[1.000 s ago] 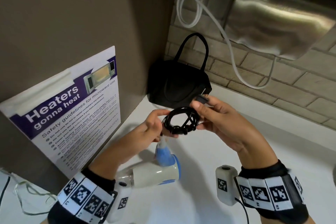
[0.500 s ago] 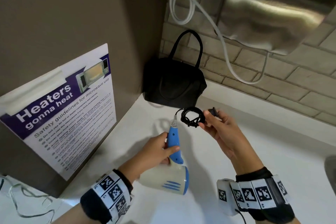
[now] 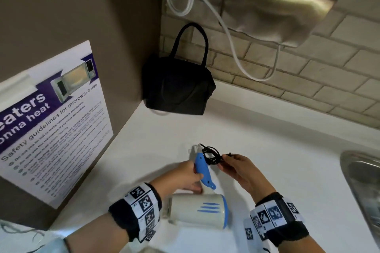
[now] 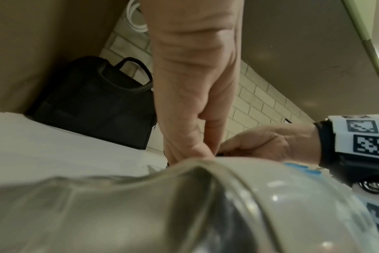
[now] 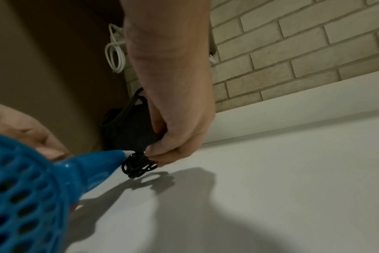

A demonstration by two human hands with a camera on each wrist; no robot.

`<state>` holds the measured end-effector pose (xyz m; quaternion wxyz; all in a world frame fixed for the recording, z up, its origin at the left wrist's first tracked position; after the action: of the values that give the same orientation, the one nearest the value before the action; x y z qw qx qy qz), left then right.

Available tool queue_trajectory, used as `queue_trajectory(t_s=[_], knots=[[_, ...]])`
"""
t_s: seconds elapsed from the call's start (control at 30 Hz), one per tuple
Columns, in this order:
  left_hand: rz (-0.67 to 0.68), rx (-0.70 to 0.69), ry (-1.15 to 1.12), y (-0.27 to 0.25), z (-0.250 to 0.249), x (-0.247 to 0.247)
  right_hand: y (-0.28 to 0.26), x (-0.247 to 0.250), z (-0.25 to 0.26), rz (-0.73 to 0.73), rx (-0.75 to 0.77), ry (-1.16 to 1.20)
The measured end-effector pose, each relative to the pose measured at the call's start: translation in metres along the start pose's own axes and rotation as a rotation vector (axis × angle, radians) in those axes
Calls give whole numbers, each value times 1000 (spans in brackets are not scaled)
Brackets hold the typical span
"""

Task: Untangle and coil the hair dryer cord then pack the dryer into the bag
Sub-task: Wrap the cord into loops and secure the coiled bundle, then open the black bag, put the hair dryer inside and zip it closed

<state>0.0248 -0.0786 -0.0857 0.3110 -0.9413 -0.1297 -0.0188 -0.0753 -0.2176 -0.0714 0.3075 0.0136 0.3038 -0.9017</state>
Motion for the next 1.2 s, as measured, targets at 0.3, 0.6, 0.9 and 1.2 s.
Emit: queue_trajectory(t_s=[0.3,0.6,0.9,1.2], knots=[[-2,105,12,3,7,1,2,19,-9,-80,-32,-207],[-89,68,207,-7,6,23,0,28,17,-209,110,-593],[-310,-183,393,-49,-1,73,-46,-47,46,-73,693,-1162],[-603,-297,768,-89,19,108,-30,-189,91,255,907,-1397]])
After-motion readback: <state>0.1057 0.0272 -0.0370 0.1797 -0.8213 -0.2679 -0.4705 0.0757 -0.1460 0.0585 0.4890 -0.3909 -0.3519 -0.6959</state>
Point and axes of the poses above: each hand's wrist, its own y-axis towards the middle knuckle, its own x-axis out of the back of the hand, z = x × y, the point moved 7 cm from there along y, towards the middle knuckle, and after that the axes turned 9 degrees about y, right-handed, at the moved point
